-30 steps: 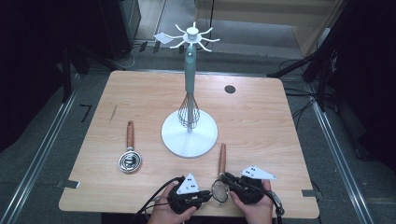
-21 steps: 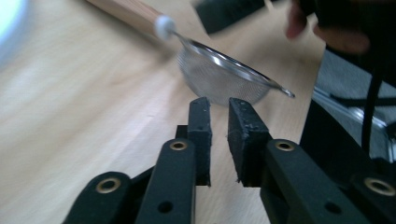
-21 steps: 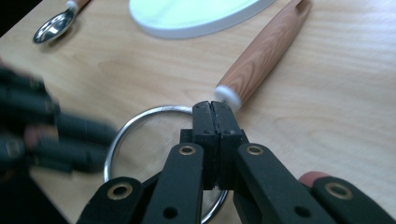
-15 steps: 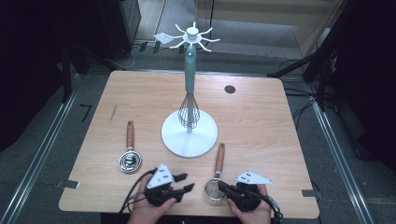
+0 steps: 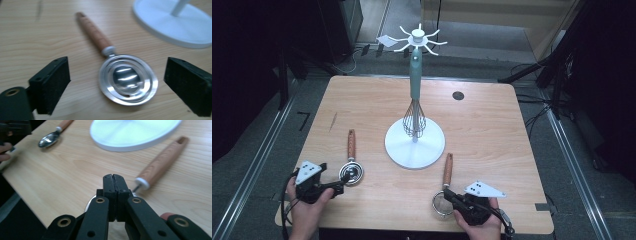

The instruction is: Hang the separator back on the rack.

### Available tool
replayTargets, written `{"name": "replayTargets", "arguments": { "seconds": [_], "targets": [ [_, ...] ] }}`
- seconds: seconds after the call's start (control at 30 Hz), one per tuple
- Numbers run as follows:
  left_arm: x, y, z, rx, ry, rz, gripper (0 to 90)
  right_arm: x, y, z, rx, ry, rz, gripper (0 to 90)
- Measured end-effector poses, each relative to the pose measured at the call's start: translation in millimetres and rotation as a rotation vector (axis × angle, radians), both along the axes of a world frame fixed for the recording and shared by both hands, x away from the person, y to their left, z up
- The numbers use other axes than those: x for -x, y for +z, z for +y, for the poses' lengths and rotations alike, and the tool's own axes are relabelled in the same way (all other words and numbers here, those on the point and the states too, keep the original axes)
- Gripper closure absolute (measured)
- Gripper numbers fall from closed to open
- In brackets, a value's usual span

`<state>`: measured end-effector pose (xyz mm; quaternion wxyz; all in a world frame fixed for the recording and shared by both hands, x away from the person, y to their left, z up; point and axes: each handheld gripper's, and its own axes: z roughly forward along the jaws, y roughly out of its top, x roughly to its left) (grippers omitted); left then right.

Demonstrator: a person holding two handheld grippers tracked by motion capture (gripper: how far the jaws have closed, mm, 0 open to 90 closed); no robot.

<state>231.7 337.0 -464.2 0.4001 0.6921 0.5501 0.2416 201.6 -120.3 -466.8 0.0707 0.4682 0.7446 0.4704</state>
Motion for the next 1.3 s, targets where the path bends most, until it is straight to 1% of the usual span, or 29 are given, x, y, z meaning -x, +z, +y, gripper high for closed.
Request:
{"name": "replayTargets", "arguments": {
  "seconds": [0.03, 0.07, 0.13, 0.17, 0.2, 0.23, 0.27, 0.33, 0.37, 0.4, 0.43, 0.47, 0.53, 0.67, 0.73, 0.83, 0.9, 1.0, 1.2, 1.27, 1.3],
  "targets": [
    [-0.8, -1.2, 8.0, 0.018, 0.014, 0.003, 2.6, 1.8, 0.6, 3.5, -0.007, 0.021, -0.002, 90.0],
    [-2.2, -2.6, 15.1, 0.031, 0.028, 0.006, 2.5, 4.9, 1.1, 9.9, -0.015, 0.056, 0.005, 90.0],
    [-5.1, -5.4, 23.9, 0.055, 0.060, 0.017, 2.5, 5.8, 1.1, 12.2, -0.019, 0.067, 0.010, 90.0],
    [-6.5, -7.5, 26.7, 0.058, 0.070, 0.021, 2.5, 6.7, 1.1, 15.1, -0.019, 0.079, 0.018, 90.0],
    [-8.3, -10.3, 28.5, 0.045, 0.073, 0.030, 2.4, 7.2, 0.7, 17.4, -0.016, 0.090, 0.023, 90.0],
    [-10.9, -14.2, 28.9, 0.035, 0.073, 0.048, 2.5, 7.9, -0.7, 20.5, -0.006, 0.105, 0.037, 90.0],
    [-12.2, -15.7, 28.4, 0.031, 0.076, 0.058, 2.5, 7.9, -1.8, 21.7, 0.002, 0.110, 0.045, 90.0],
    [-13.1, -16.2, 27.6, 0.026, 0.075, 0.063, 2.5, 7.4, -4.6, 23.3, 0.013, 0.117, 0.058, 90.0],
    [-13.3, -16.2, 26.9, 0.021, 0.074, 0.061, 2.5, 6.9, -5.9, 23.7, 0.021, 0.122, 0.068, 90.0],
    [-13.5, -16.3, 26.1, 0.017, 0.073, 0.058, 2.5, 6.9, -5.9, 23.7, 0.021, 0.122, 0.068, 90.0],
    [-13.8, -16.7, 25.9, 0.016, 0.072, 0.061, 2.4, 6.6, -7.1, 24.3, 0.027, 0.124, 0.078, 90.0],
    [-14.4, -17.2, 26.0, 0.014, 0.071, 0.068, 2.5, 5.4, -10.1, 24.6, 0.044, 0.132, 0.095, 89.9],
    [-15.0, -17.8, 26.0, 0.020, 0.072, 0.069, 2.5, 5.1, -10.8, 24.6, 0.051, 0.128, 0.103, 89.6],
    [-15.5, -18.3, 25.7, 0.018, 0.070, 0.070, 2.5, 3.2, -14.0, 22.8, 0.082, 0.122, 0.123, 89.9],
    [-15.4, -18.3, 25.5, 0.018, 0.070, 0.069, 2.5, 2.0, -14.5, 20.3, 0.089, 0.117, 0.129, 90.0],
    [-15.5, -18.4, 25.4, 0.016, 0.069, 0.071, 2.5, 0.9, -13.8, 15.4, 0.088, 0.103, 0.128, 90.0],
    [-15.7, -18.6, 25.4, 0.014, 0.068, 0.071, 2.5, 0.5, -13.4, 12.9, 0.097, 0.095, 0.121, 90.0],
    [-15.6, -18.6, 25.6, 0.014, 0.068, 0.072, 2.5, -0.9, -16.3, 8.7, 0.107, 0.084, 0.137, 90.0],
    [-16.0, -18.7, 25.1, 0.012, 0.068, 0.075, 2.5, -5.2, -26.3, 6.1, 0.143, 0.083, 0.194, 90.0],
    [-15.9, -18.6, 25.2, 0.011, 0.070, 0.076, 2.5, -6.3, -27.1, 4.4, 0.135, 0.088, 0.194, 90.0],
    [-15.9, -18.7, 25.3, 0.012, 0.069, 0.075, 2.5, -6.5, -26.6, 3.7, 0.145, 0.083, 0.191, 90.0]
  ]
}}
